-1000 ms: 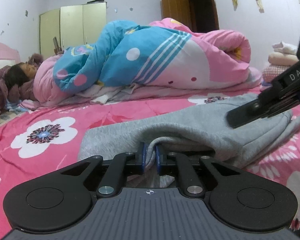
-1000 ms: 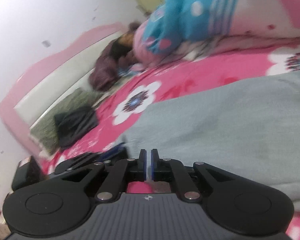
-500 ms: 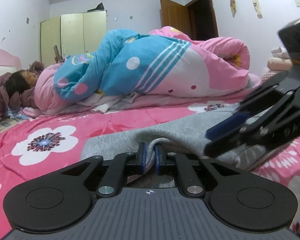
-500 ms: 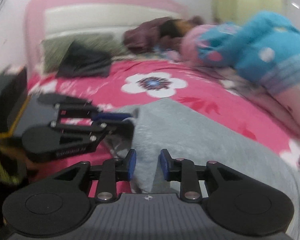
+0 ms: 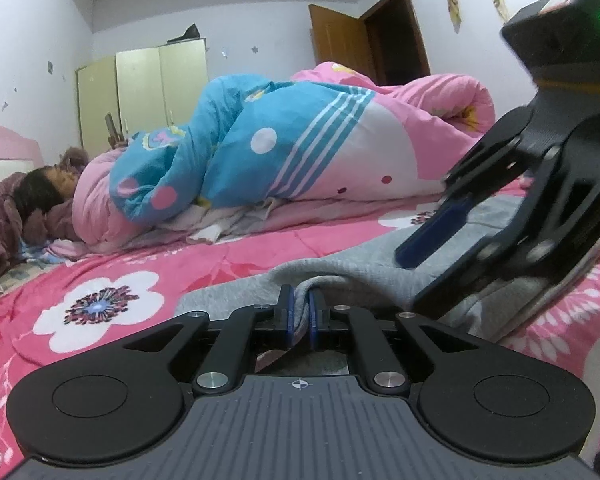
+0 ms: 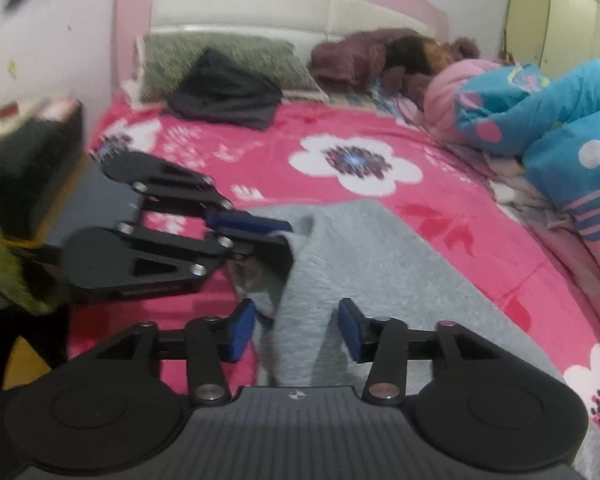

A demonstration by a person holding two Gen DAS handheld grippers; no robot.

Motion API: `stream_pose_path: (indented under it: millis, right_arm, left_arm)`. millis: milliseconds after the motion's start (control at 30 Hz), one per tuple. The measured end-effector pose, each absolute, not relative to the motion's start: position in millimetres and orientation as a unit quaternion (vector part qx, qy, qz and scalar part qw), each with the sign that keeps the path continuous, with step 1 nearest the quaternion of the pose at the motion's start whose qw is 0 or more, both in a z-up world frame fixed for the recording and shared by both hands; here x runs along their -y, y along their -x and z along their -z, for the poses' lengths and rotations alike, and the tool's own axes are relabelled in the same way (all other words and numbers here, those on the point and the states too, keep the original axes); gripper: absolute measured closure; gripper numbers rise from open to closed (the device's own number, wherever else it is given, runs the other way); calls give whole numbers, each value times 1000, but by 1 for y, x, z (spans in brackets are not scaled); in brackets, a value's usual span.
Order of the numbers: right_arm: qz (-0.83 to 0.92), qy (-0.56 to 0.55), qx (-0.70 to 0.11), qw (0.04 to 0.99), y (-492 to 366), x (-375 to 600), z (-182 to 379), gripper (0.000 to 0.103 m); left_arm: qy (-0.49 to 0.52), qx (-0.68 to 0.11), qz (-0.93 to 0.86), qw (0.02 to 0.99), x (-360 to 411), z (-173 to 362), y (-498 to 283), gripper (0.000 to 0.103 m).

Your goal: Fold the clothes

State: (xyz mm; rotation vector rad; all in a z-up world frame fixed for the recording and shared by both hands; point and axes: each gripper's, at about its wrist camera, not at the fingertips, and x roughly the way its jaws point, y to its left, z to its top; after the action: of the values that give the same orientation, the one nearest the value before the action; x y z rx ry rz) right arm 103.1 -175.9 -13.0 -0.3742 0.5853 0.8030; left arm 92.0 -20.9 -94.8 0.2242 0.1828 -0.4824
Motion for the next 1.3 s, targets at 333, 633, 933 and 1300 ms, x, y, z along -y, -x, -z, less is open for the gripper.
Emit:
stream_pose_path:
  millis: [333, 633, 933, 1300]
  right_arm:
    - [-347, 158, -295, 876, -120, 207, 17, 48]
    - [-379, 214, -288, 853, -129, 181, 32, 60]
    - [-293, 246, -259, 887, -112, 163, 40, 94]
    - [-157, 262, -208, 929, -85, 139, 48, 95]
  left_arm:
    - [-111, -85, 237, 961, 21, 95, -92, 97]
    - [-105, -81, 239, 962, 20, 94, -92, 97]
    - [-114, -80, 243, 960, 20, 94, -87, 95]
    - [-106, -106, 328, 933, 11, 100, -66, 92]
